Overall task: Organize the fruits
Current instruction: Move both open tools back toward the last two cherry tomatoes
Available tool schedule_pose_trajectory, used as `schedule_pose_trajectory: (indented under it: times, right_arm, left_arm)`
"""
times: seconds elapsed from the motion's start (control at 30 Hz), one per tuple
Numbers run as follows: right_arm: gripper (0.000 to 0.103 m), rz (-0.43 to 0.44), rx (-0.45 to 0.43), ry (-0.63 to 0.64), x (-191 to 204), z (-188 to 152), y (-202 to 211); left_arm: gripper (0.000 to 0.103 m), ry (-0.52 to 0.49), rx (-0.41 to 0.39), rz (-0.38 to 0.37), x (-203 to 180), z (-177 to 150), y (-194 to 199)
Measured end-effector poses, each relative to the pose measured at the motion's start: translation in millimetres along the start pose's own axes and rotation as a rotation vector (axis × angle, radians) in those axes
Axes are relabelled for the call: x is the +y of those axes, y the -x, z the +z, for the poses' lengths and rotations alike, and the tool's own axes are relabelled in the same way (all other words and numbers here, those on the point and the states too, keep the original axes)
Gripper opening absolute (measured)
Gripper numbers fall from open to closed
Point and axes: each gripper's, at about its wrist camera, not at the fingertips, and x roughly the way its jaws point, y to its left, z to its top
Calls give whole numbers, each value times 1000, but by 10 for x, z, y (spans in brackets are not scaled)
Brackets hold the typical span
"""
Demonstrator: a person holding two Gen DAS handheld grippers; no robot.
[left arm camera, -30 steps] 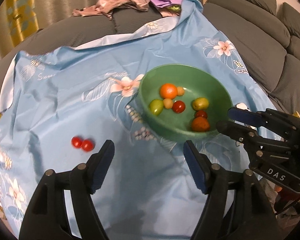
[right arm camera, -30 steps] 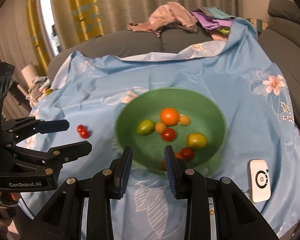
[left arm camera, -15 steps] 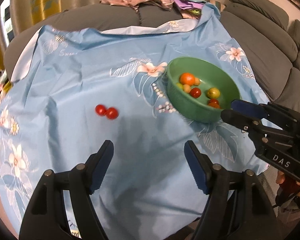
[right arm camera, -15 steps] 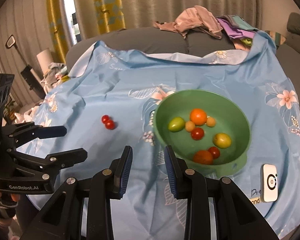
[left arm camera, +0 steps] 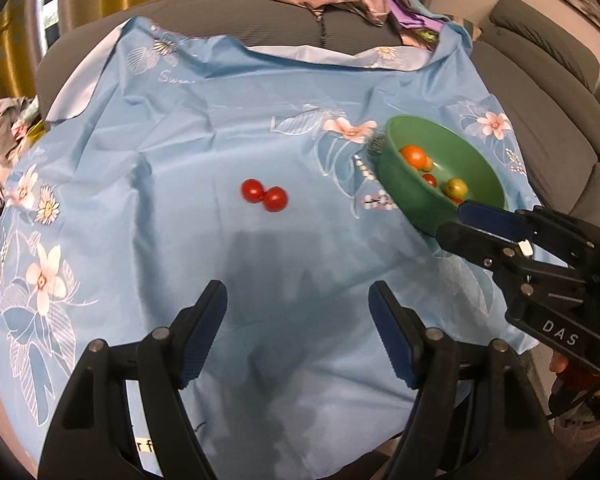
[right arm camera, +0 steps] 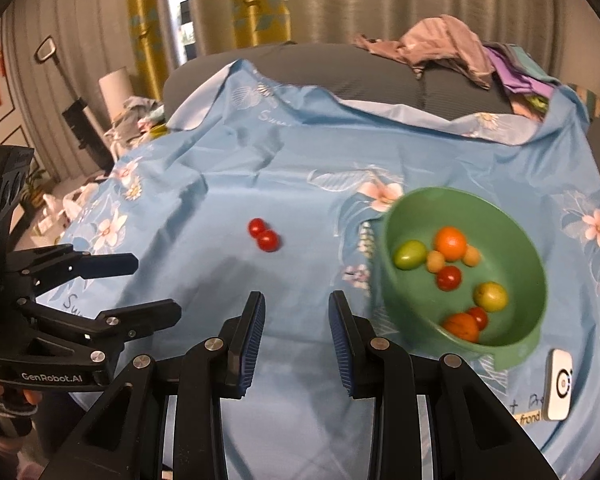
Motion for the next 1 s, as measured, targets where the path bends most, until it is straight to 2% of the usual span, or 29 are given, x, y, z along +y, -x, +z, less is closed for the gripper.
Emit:
schedule_pose_trajectory:
  times: [0.5, 1.0]
  right_arm:
    - [33, 42, 53, 63, 312, 116, -331]
    - [33, 68, 103, 61, 330, 189, -676]
  left_arm:
    - [75, 72, 22, 11, 386, -40, -101]
    - [75, 83, 53, 7, 570, 46, -328]
